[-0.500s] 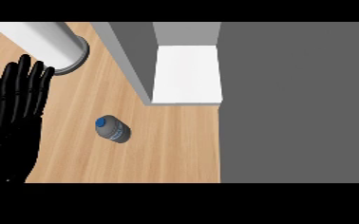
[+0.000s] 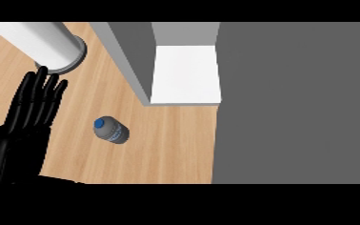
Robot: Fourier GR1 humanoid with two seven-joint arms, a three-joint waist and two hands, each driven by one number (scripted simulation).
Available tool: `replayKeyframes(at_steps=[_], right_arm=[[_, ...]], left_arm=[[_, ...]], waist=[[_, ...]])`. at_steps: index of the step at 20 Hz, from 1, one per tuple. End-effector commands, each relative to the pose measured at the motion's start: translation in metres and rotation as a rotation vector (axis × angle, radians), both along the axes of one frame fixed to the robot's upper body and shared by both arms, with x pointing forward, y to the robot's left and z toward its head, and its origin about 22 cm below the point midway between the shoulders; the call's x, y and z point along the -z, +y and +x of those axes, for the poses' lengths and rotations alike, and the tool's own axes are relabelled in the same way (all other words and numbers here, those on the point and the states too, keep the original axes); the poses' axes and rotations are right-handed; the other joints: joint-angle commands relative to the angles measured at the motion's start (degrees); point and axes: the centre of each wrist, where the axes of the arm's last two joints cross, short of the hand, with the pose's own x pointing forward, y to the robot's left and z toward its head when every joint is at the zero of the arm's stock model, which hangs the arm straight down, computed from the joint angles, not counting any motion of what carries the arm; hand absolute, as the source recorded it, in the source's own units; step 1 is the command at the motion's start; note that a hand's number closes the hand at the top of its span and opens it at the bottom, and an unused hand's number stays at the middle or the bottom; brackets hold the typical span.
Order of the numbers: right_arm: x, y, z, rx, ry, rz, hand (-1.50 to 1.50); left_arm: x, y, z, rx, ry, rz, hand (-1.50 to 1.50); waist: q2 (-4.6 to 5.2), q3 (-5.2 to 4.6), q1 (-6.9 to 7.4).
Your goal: Pick up the bottled water, place it into the cabinet and close the cabinet
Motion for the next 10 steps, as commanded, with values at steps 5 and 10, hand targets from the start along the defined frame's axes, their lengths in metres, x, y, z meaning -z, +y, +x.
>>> replayKeyframes(at_steps=[5, 10], right_arm=[[-0.021, -0.003, -0.058, -0.054, 0.129, 0.032, -1.50], [-0.016, 0.003, -0.072, -0.060, 0.120, 0.052, -1.50]], left_arm=[[-0.009, -0.020, -0.028, 0.010, 0.109, -0.062, -1.50], [-0.009, -0.017, -0.046, -0.034, 0.153, -0.037, -1.50]], waist=[[0.00, -0.05, -0.02], [0.00, -0.03, -0.03]])
